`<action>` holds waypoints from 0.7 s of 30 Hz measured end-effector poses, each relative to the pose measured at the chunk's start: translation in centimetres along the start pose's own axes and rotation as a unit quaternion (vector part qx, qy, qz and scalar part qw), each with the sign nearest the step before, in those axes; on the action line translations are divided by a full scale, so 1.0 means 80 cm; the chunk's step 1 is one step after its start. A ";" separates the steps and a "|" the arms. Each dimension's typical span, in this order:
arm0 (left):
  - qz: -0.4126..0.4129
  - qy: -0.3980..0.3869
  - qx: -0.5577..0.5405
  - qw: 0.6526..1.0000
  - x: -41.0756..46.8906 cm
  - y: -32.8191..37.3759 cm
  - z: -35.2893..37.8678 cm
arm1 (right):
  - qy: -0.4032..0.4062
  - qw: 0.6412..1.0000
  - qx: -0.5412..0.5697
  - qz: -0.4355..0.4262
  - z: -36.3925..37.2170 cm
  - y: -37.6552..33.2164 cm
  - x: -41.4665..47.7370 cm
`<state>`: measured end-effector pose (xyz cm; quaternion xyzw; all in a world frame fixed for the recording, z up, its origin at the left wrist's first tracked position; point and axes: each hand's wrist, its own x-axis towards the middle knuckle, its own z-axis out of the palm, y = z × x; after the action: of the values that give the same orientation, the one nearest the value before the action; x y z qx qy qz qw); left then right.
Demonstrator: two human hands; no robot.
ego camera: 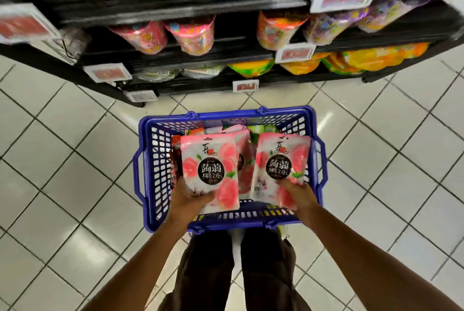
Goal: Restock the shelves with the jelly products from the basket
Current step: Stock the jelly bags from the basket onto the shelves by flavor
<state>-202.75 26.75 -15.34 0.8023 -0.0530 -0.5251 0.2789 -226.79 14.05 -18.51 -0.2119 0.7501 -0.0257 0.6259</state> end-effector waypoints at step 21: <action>0.356 -0.114 -0.161 0.913 -0.497 0.451 -0.199 | -0.134 0.884 0.148 -0.423 -0.163 -0.271 -0.646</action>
<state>-199.00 17.78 39.78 0.6090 -0.2815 -0.4804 0.5649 -226.39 9.50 38.84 -0.4148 0.4855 -0.3700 0.6747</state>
